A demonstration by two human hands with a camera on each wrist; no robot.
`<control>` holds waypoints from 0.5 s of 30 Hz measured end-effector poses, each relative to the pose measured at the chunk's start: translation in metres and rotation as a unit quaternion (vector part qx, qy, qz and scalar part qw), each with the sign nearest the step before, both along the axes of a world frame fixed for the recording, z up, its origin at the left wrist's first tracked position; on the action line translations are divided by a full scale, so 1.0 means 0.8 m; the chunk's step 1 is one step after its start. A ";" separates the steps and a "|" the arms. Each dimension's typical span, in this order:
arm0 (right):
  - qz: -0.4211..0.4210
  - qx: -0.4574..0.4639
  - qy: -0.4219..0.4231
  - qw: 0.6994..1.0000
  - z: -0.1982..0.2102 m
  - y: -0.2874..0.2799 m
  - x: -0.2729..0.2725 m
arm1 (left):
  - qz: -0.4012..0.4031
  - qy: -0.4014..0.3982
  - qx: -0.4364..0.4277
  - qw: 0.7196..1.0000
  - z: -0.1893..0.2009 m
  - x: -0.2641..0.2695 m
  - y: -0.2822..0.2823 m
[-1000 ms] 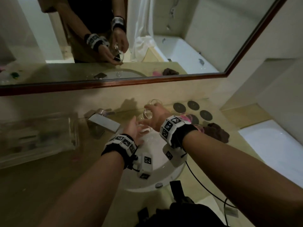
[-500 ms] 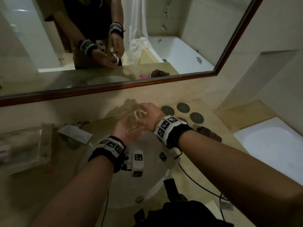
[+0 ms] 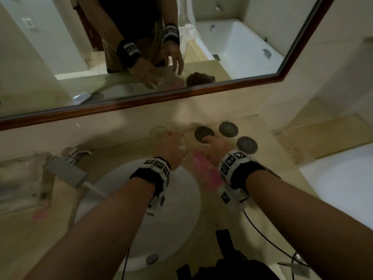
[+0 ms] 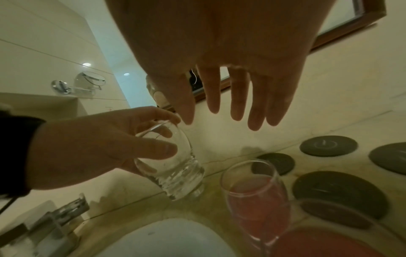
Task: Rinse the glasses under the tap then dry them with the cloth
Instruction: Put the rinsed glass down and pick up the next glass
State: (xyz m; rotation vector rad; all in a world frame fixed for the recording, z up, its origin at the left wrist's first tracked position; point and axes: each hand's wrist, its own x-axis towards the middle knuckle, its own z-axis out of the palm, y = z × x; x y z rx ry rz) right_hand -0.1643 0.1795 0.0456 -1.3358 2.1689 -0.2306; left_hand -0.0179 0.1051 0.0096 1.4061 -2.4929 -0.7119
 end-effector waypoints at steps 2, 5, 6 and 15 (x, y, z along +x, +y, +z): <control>-0.004 -0.004 0.010 1.000 -0.013 -0.001 -0.016 | -0.014 -0.030 -0.010 0.999 -0.009 -0.017 -0.003; -0.010 -0.002 -0.001 1.000 -0.025 -0.006 -0.032 | -0.019 -0.055 -0.015 0.998 -0.030 -0.036 -0.015; -0.010 -0.001 -0.003 1.000 -0.028 -0.010 -0.036 | -0.023 -0.061 -0.008 0.998 -0.035 -0.042 -0.020; -0.001 0.002 -0.009 1.000 -0.049 -0.037 -0.050 | -0.036 -0.133 0.049 0.989 -0.073 -0.069 -0.054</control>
